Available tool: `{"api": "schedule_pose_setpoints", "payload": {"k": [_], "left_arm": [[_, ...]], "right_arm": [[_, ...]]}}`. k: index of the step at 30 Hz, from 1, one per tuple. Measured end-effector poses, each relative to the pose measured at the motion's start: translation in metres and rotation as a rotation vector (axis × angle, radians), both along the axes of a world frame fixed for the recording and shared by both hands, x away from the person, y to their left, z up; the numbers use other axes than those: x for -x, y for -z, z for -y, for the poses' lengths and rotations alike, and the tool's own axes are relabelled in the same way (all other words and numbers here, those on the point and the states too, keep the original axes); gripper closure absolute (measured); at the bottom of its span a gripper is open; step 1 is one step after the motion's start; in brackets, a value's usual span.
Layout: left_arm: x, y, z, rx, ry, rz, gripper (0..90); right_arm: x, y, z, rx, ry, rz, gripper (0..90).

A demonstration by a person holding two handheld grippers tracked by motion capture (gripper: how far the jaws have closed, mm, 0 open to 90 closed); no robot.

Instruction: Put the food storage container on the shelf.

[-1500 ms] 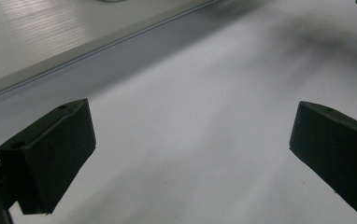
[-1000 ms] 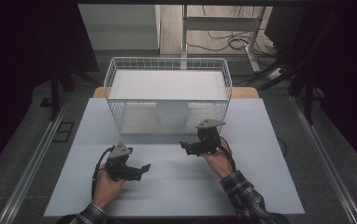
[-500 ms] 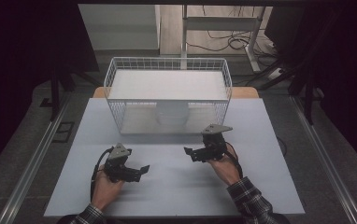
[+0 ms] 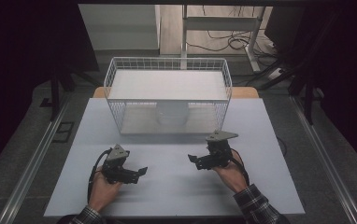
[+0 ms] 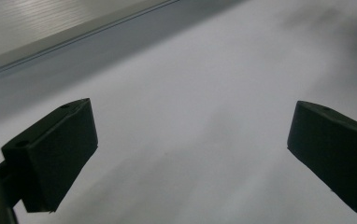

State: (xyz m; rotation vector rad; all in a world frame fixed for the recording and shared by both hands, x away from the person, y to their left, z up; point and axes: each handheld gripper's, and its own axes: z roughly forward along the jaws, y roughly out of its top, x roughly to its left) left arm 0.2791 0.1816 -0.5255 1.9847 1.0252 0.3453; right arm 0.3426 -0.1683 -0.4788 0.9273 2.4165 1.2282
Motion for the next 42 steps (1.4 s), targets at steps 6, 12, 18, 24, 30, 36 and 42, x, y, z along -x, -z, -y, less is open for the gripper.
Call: {"api": "schedule_pose_setpoints", "payload": {"k": [6, 12, 18, 24, 30, 36, 42], "left_arm": [[0.003, -0.001, -0.005, 0.011, -0.015, -0.003, 1.3], [0.011, -0.005, -0.013, 0.017, -0.028, -0.011, 1.6], [0.02, -0.008, -0.021, 0.026, -0.04, -0.015, 1.9], [0.03, -0.008, -0.035, 0.026, -0.069, -0.01, 1.9], [0.04, -0.008, -0.052, 0.022, -0.106, -0.012, 2.1], [0.049, -0.006, -0.065, 0.014, -0.14, -0.01, 2.1], [0.058, -0.004, -0.078, 0.004, -0.175, -0.008, 2.1]], "right_arm": [[0.007, 0.0, 0.007, 0.009, 0.006, 0.004, 0.0], [0.017, -0.003, 0.022, 0.016, 0.03, 0.019, 0.0], [0.024, -0.006, 0.033, 0.012, 0.051, 0.026, 0.0], [0.033, -0.008, 0.051, 0.02, 0.085, 0.044, 0.0], [0.04, -0.007, 0.064, 0.027, 0.116, 0.052, 0.0], [0.047, -0.007, 0.078, 0.032, 0.138, 0.06, 0.0], [0.058, -0.007, 0.095, 0.035, 0.175, 0.064, 0.0]]}}
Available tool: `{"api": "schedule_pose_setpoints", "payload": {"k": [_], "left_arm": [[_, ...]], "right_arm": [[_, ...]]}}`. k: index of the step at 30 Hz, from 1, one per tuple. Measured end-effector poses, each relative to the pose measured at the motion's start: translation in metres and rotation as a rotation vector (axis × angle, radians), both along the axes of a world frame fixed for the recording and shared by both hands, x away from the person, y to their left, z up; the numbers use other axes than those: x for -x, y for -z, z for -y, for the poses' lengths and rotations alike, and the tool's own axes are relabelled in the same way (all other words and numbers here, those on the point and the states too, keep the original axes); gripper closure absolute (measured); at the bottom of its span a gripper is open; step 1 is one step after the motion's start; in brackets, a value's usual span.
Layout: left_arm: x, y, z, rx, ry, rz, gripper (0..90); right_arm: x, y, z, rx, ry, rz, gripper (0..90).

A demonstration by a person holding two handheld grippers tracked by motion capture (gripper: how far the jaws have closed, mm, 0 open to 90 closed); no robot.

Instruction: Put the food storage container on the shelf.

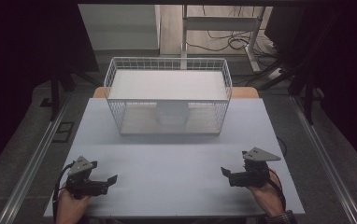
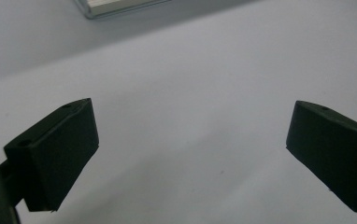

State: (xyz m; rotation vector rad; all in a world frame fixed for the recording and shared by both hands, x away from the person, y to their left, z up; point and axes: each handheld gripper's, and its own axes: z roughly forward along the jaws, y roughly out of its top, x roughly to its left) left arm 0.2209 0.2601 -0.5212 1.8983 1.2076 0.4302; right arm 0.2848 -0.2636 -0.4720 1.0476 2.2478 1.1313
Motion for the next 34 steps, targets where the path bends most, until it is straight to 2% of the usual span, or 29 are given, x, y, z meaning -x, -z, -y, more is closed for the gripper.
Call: {"api": "schedule_pose_setpoints", "payload": {"k": [8, 14, 24, 25, 29, 34], "left_arm": [[0.01, 0.003, -0.013, -0.037, -0.045, 0.009, 2.0], [0.013, 0.006, -0.019, -0.044, -0.067, 0.005, 1.9], [0.014, 0.012, -0.02, -0.063, -0.076, -0.013, 1.6], [0.014, 0.012, -0.02, -0.063, -0.079, -0.017, 1.7], [0.013, 0.013, -0.021, -0.055, -0.085, -0.025, 1.9], [0.012, 0.013, -0.021, -0.063, -0.085, -0.034, 2.0]], "right_arm": [[0.014, 0.006, 0.027, -0.006, 0.054, -0.009, 0.0], [0.021, 0.014, 0.039, 0.0, 0.081, -0.03, 0.0], [0.027, 0.025, 0.047, 0.02, 0.103, -0.066, 0.0], [0.028, 0.029, 0.047, 0.031, 0.105, -0.085, 0.0], [0.028, 0.028, 0.048, 0.031, 0.112, -0.079, 0.0], [0.028, 0.029, 0.048, 0.027, 0.119, -0.088, 0.0]]}}
